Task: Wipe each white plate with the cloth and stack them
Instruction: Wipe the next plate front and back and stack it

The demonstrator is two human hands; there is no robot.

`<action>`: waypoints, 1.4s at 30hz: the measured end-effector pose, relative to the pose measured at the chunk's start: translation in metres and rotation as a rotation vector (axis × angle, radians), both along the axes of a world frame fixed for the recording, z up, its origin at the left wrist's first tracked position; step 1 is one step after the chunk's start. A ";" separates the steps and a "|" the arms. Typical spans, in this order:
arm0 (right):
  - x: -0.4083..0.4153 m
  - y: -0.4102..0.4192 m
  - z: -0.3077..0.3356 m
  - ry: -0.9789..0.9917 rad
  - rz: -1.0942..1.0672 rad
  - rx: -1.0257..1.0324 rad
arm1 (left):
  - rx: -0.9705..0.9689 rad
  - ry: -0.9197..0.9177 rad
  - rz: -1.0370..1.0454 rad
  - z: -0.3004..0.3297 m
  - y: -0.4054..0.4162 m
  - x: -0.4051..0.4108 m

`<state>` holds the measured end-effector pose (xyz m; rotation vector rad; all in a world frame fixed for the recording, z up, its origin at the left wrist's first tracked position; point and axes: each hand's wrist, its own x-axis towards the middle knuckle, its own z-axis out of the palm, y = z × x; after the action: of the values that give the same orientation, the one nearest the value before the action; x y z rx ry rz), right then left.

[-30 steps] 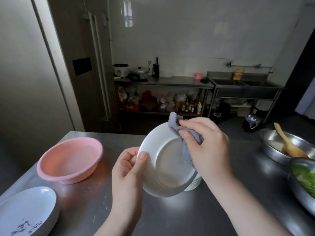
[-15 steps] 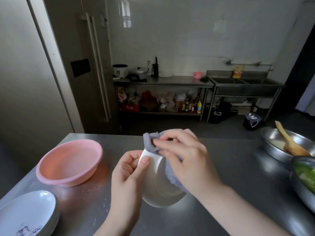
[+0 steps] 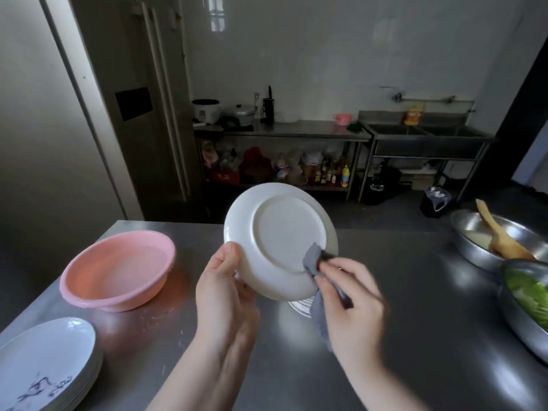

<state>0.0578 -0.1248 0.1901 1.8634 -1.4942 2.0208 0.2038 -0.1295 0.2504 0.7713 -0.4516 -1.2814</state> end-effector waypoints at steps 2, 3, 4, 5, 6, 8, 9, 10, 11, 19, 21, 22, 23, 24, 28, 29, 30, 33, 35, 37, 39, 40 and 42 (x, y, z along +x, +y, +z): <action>0.014 0.005 0.002 0.103 -0.006 -0.071 | 0.004 0.079 -0.004 0.003 0.001 -0.009; 0.021 0.006 0.007 0.162 0.010 -0.099 | 0.013 0.119 -0.014 0.003 0.002 -0.012; 0.029 0.006 0.012 0.228 0.037 -0.122 | 0.035 0.158 -0.033 0.001 0.002 -0.013; 0.035 0.006 0.016 0.303 0.067 -0.138 | 0.067 0.209 -0.068 -0.001 0.002 -0.014; 0.039 0.006 0.018 0.378 0.090 -0.149 | 0.105 0.263 -0.113 -0.001 0.003 -0.014; 0.034 0.004 0.019 0.458 0.094 -0.170 | 0.156 0.307 -0.139 -0.001 0.003 -0.011; 0.027 0.003 0.017 0.448 0.073 -0.176 | 0.158 0.291 -0.100 -0.001 0.001 -0.008; 0.020 0.003 0.015 0.416 0.046 -0.178 | 0.155 0.268 -0.043 0.000 0.000 -0.005; 0.016 0.003 0.014 0.383 0.026 -0.173 | 0.150 0.253 0.009 0.003 -0.001 -0.003; 0.021 0.011 0.009 0.384 0.085 -0.244 | 0.168 0.246 -0.068 0.001 0.003 0.001; 0.002 0.009 0.009 0.267 0.029 -0.253 | 0.102 0.195 -0.005 0.002 0.000 0.006; -0.006 0.007 0.011 0.199 -0.006 -0.229 | 0.071 0.148 -0.006 0.002 0.000 0.008; -0.011 0.004 0.014 0.131 -0.031 -0.197 | 0.039 0.090 -0.017 0.001 0.001 0.010; -0.015 0.000 0.019 0.074 -0.037 -0.161 | 0.016 0.028 -0.028 -0.001 0.002 0.011; -0.027 -0.021 0.047 -0.062 0.052 0.033 | -0.096 -0.159 -0.055 -0.007 0.005 0.010; -0.027 -0.025 0.055 -0.082 0.049 0.074 | -0.122 -0.189 -0.059 -0.008 0.007 0.009; -0.027 -0.028 0.062 -0.080 0.034 0.096 | -0.143 -0.223 -0.058 -0.009 0.009 0.007; -0.016 -0.035 0.081 0.051 -0.003 0.093 | -0.181 -0.332 -0.050 -0.014 0.015 0.000; 0.000 -0.033 0.089 0.180 0.036 0.075 | -0.209 -0.354 -0.044 -0.015 0.017 -0.002; 0.019 -0.025 0.089 0.334 0.104 0.025 | -0.212 -0.340 -0.025 -0.016 0.016 -0.002; 0.031 -0.015 0.081 0.456 0.217 -0.035 | -0.211 -0.344 -0.009 -0.017 0.016 0.001; 0.029 -0.014 0.079 0.483 0.256 -0.051 | -0.215 -0.348 -0.012 -0.017 0.016 0.003; 0.018 -0.024 0.082 0.386 0.230 0.027 | -0.223 -0.363 -0.024 -0.017 0.018 0.005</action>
<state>0.0757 -0.1487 0.2716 2.3589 -1.2604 1.5862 0.2092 -0.1117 0.2337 0.8115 -0.8836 -1.0905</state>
